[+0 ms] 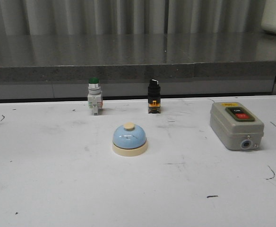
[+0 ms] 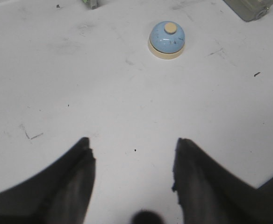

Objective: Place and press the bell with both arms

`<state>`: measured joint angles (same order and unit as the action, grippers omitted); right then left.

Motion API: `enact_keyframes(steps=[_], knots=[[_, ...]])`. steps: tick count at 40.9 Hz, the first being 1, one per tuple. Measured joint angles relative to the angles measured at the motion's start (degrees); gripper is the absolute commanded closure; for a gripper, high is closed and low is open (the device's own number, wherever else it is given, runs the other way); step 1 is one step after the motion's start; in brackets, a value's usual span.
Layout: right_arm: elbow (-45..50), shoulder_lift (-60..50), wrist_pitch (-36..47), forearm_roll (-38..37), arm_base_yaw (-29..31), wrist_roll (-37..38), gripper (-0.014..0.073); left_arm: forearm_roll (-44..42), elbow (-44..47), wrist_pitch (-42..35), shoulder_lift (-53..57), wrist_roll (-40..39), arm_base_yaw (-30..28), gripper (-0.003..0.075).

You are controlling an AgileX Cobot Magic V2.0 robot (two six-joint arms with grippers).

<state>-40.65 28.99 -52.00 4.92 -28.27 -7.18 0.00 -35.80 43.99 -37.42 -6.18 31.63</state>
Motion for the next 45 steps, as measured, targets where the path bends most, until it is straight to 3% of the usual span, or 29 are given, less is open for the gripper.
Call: enact_keyframes(steps=[5,24,30,45], knots=[[0.0,0.0,0.0,0.0,0.0,0.0,0.0663,0.0,0.0,0.0,0.0,0.0,0.0,0.0739],[0.0,-0.05,0.0,0.0,0.0,0.0,0.0663,0.0,2.13,-2.55,2.04,0.0,-0.43,0.074],[0.0,-0.05,0.0,0.0,0.0,0.0,0.0663,-0.83,8.37,-9.97,8.62,0.0,-6.52,0.074],[0.0,-0.13,0.0,0.04,0.0,0.03,0.0663,-0.94,34.1,-35.39,31.65,0.0,-26.26,0.074]])
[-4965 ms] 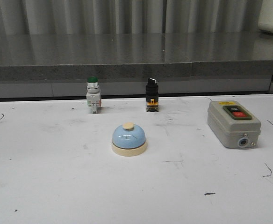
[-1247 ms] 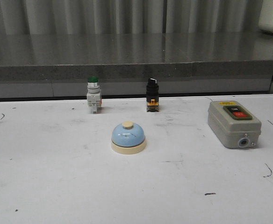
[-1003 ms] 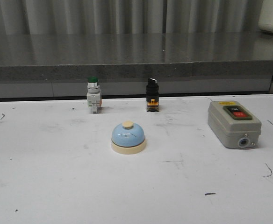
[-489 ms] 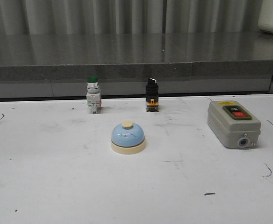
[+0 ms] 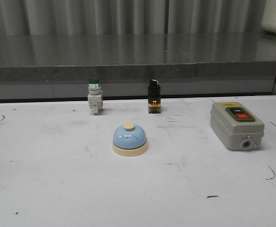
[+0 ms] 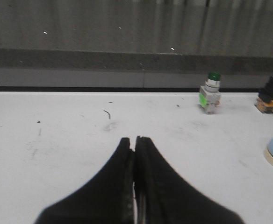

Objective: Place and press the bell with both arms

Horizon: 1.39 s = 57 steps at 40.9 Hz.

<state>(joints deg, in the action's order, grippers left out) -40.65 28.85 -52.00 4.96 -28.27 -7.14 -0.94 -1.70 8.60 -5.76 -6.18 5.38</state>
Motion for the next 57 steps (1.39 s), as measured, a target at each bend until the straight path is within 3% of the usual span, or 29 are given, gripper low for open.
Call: enact_keyframes(steps=[9,57], knots=[[0.0,0.0,-0.12,0.1,0.0,0.0,0.0663,-0.42,1.99,-3.56,6.05,0.0,-3.61,0.074],[0.14,0.0,-0.34,0.1,0.0,0.0,0.0663,-1.41,1.99,-3.75,6.05,0.0,-3.75,0.074]])
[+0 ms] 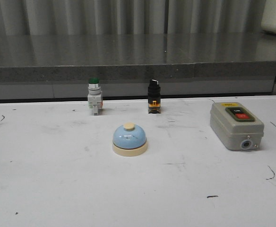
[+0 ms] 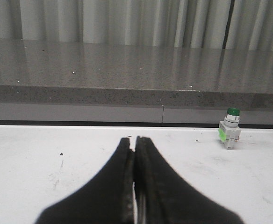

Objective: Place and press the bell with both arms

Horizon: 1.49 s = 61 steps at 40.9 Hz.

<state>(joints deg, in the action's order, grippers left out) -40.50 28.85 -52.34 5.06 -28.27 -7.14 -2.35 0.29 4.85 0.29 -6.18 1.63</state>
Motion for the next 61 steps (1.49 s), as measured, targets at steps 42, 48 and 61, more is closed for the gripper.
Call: enact_keyframes(steps=[42,48,61], knots=[[42.07,-29.39,47.58,-1.92,23.32,0.0,0.0663,0.0,0.0,-0.13,0.0,0.0,0.0,0.074],[42.07,-29.39,47.96,-0.72,23.32,0.0,0.0663,0.0,0.0,-0.13,0.0,0.0,0.0,0.074],[42.07,-29.39,47.96,-0.45,23.32,0.0,0.0663,0.0,0.0,-0.13,0.0,0.0,0.0,0.074]])
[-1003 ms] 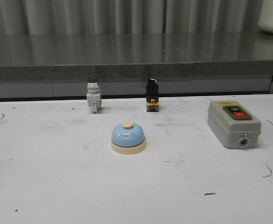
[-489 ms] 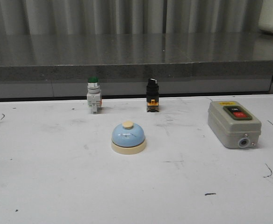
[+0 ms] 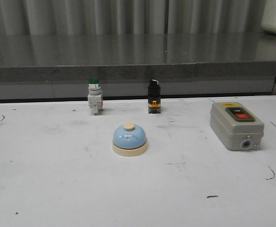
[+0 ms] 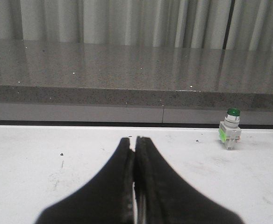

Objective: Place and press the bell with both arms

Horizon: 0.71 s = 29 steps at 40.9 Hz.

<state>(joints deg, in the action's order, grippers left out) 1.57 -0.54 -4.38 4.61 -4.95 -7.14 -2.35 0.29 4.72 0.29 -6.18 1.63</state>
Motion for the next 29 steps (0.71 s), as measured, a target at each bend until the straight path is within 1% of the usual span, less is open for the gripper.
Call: enact_keyframes(steps=[11,18,24,29], knots=[[0.0,0.0,0.65,0.09,0.0,0.48,0.0662,0.0,0.0,0.0,0.0,0.0,0.0,0.074],[0.0,0.0,2.53,-0.83,0.0,4.21,0.0662,0.0,0.0,0.0,0.0,0.0,0.0,0.074],[0.0,0.0,2.53,-1.58,1.38,7.56,0.0662,0.0,0.0,0.0,0.0,0.0,0.0,0.074],[0.0,0.0,2.53,-1.6,2.17,8.47,0.0662,0.0,0.0,0.0,0.0,0.0,0.0,0.074]])
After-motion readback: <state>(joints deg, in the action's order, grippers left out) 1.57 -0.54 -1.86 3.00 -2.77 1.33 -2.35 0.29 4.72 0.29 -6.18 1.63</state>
